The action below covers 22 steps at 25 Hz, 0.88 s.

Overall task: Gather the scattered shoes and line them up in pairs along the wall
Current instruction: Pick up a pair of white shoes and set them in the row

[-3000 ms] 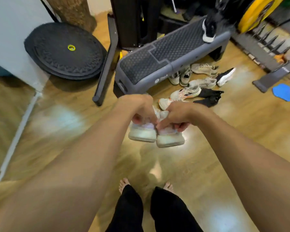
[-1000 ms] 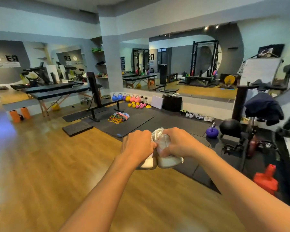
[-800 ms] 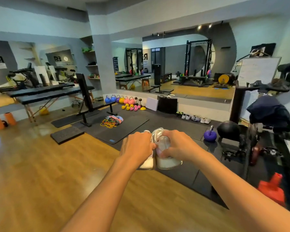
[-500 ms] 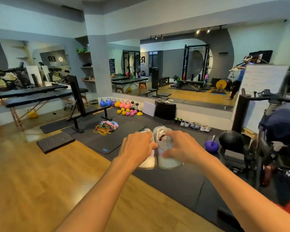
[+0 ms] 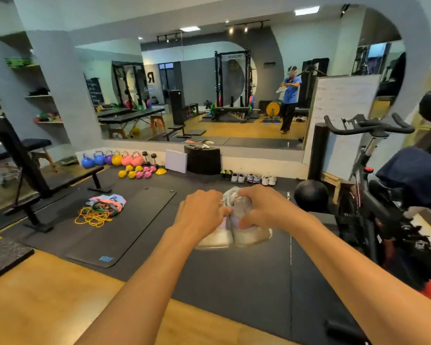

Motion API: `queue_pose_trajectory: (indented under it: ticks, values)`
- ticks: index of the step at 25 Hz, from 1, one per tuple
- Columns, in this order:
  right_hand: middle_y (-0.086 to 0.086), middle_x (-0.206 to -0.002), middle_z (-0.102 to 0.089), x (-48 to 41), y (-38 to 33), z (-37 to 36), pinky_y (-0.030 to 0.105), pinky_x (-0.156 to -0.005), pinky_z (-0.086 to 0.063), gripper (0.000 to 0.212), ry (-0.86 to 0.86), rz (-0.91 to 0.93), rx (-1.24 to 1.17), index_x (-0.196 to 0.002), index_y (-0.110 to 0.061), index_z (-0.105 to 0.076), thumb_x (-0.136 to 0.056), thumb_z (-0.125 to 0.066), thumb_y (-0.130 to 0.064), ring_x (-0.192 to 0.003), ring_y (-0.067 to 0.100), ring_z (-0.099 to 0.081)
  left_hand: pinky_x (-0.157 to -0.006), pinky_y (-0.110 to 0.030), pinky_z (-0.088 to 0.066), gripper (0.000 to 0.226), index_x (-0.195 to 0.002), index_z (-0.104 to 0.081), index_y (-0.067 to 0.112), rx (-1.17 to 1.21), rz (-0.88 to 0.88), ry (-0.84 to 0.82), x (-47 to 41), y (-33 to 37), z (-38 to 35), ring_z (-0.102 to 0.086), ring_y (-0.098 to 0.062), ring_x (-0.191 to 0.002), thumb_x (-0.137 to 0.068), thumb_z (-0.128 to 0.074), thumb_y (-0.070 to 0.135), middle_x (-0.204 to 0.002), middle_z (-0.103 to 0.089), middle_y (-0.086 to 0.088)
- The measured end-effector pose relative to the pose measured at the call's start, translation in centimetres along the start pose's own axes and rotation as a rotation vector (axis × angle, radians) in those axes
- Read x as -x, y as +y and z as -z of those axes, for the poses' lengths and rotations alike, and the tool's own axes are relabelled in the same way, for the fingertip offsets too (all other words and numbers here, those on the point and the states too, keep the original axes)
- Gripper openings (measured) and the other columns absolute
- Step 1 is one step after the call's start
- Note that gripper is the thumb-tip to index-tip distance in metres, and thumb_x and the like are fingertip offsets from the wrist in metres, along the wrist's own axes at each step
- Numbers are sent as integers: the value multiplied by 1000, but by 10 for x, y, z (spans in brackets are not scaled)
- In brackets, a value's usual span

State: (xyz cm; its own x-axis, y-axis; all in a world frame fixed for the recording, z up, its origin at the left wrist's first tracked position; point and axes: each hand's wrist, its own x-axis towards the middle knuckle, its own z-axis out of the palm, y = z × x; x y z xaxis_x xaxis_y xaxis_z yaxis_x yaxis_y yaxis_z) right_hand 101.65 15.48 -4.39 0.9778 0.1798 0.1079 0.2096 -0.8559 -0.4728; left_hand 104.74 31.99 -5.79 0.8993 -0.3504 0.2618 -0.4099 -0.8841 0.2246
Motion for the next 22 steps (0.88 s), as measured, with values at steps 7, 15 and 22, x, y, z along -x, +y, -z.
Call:
queue_pose_trajectory:
  ticks: [7,15,22]
  values:
    - [-4,-71,-52,-198,82,-8,31,-58,-39,27,-3,-62,15,-79,-17,-56,-63,-77,-20,-73,21,-54,-63,-34,-42,28,-72,-51,23,15,-53,-54,-205,-69,-63,-61,-33,-86,-86,-58,45,-87,-68,-8]
    - [3,-93,-66,-397,191,9,39,-70,-48,32,36,-174,-2,-100,-12,-63,-74,-73,-27,-85,23,-61,-60,-33,-36,39,-61,-38,25,83,-159,-53,-440,-115,-140,-61,-34,-87,-86,-56,49,-86,-69,-8]
    - [-2,-85,-63,-565,290,38,33,-65,-44,23,57,-345,-10,-91,-16,-61,-73,-72,-26,-83,20,-59,-60,-31,-35,33,-66,-43,22,148,-299,-101,-657,-124,-210,-60,-31,-87,-85,-58,45,-82,-65,-3]
